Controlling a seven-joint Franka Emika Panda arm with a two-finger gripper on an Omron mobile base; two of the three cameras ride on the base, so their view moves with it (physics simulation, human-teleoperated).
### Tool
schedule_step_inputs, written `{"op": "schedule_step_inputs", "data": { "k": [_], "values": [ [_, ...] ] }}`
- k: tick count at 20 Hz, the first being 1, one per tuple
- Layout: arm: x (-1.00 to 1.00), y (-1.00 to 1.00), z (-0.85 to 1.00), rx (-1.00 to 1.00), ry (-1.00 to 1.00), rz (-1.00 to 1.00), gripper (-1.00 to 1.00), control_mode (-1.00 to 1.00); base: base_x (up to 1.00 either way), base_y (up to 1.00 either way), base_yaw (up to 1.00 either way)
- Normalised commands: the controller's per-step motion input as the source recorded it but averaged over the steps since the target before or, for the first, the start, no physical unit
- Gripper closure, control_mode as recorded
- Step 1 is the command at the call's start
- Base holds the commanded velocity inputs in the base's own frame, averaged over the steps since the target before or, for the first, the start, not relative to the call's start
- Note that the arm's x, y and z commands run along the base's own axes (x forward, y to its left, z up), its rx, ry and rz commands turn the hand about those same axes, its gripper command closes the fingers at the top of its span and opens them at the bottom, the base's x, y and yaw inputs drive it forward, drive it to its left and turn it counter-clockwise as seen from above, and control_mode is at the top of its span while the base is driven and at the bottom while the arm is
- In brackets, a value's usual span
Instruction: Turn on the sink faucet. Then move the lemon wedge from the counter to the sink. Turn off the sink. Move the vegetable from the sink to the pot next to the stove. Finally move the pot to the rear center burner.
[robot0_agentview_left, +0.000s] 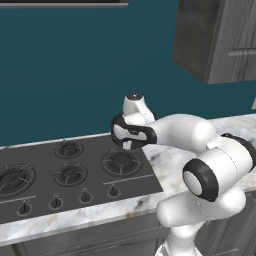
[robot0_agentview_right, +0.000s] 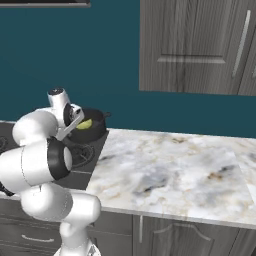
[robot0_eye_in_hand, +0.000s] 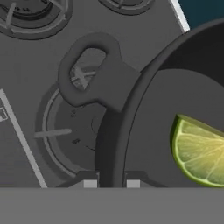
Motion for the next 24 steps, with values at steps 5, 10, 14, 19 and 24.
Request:
{"op": "schedule_step_inputs", "data": {
  "k": [5, 10, 14, 19, 24],
  "values": [
    [0.02, 1.0, 0.14, 0.0, 0.1, 0.29, 1.0, -1.0, 0.0, 0.0, 0.0],
    [0.03, 1.0, 0.05, -0.01, 0.08, 0.27, 1.0, -1.0, 0.0, 0.0, 0.0],
    [0.16, 0.97, 0.0, -0.03, 0.04, 0.23, 1.0, -1.0, 0.0, 0.0, 0.0],
    [0.34, 0.77, -0.04, -0.04, 0.0, 0.16, 1.0, -1.0, 0.0, 0.0, 0.0],
    [0.53, 0.24, -0.18, -0.05, 0.0, 0.02, 1.0, -1.0, 0.0, 0.0, 0.0]
  ]
}}
